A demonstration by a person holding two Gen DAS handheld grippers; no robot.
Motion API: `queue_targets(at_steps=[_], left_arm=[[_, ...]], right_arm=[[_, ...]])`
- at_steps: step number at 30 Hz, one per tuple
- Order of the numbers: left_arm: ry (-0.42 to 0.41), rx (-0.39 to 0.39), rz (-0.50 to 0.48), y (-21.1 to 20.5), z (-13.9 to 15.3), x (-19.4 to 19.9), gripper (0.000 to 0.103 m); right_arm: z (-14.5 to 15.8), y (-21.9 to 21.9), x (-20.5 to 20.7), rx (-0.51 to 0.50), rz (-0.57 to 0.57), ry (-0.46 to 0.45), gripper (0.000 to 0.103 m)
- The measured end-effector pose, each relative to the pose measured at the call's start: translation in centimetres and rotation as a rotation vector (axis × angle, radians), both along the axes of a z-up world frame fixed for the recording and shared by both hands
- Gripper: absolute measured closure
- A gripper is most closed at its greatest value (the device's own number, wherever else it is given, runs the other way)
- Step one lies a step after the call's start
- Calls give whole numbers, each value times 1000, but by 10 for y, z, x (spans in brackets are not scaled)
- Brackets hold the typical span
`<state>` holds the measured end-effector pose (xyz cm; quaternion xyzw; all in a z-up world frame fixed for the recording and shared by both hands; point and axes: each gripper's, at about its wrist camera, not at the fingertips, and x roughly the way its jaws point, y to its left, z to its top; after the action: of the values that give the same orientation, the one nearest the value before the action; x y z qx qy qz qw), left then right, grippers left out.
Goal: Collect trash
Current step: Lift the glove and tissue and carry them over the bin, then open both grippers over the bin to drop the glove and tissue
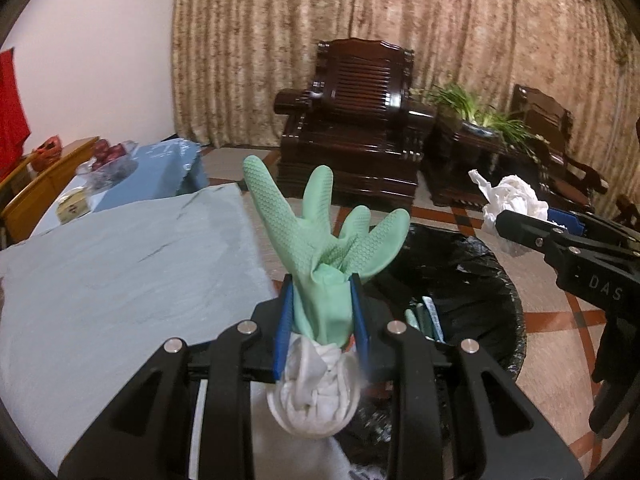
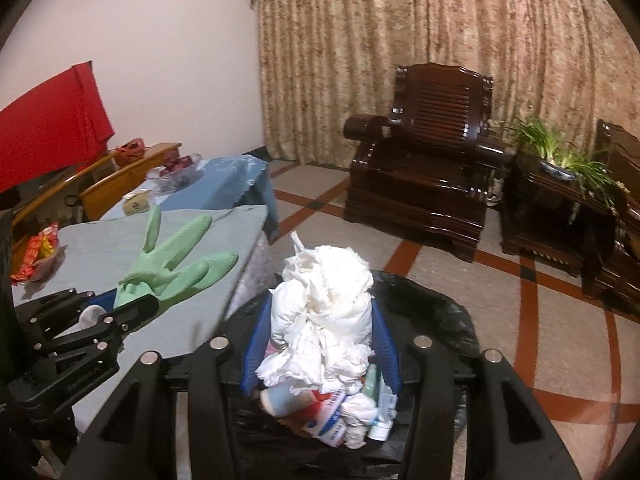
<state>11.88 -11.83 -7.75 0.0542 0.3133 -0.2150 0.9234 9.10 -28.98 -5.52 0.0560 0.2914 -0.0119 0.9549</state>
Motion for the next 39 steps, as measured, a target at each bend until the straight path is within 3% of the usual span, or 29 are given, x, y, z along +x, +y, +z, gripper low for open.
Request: queue_targets(at_steps=[16, 18, 20, 22, 24, 25, 27, 30, 39], left_arm=[[34, -1, -121, -63, -35, 38, 76], [48, -11, -140, -67, -38, 41, 70], [57, -29, -155, -67, -41, 44, 52], [46, -43, -161, -65, -40, 44, 38], [39, -60, -162, -59, -37, 44, 33], [37, -65, -158, -54, -36, 43, 30], [34, -63, -146, -46, -32, 43, 24], [16, -51, -111, -32, -25, 37, 13], [6, -24, 6, 25, -4, 9, 9]], right_arm=[[-33, -43, 20, -17, -92, 64, 55], [-37, -46, 22, -14, -94, 69, 50], [-42, -47, 26, -24, -104, 82, 48], [-46, -49, 28, -23, -114, 95, 36], [-47, -49, 26, -23, -125, 91, 28], [-47, -49, 26, -26, -128, 88, 18], [-46, -48, 23, -29, -132, 80, 8], [-40, -41, 14, -20, -124, 62, 6], [-17, -7, -7, 17, -28, 46, 6]])
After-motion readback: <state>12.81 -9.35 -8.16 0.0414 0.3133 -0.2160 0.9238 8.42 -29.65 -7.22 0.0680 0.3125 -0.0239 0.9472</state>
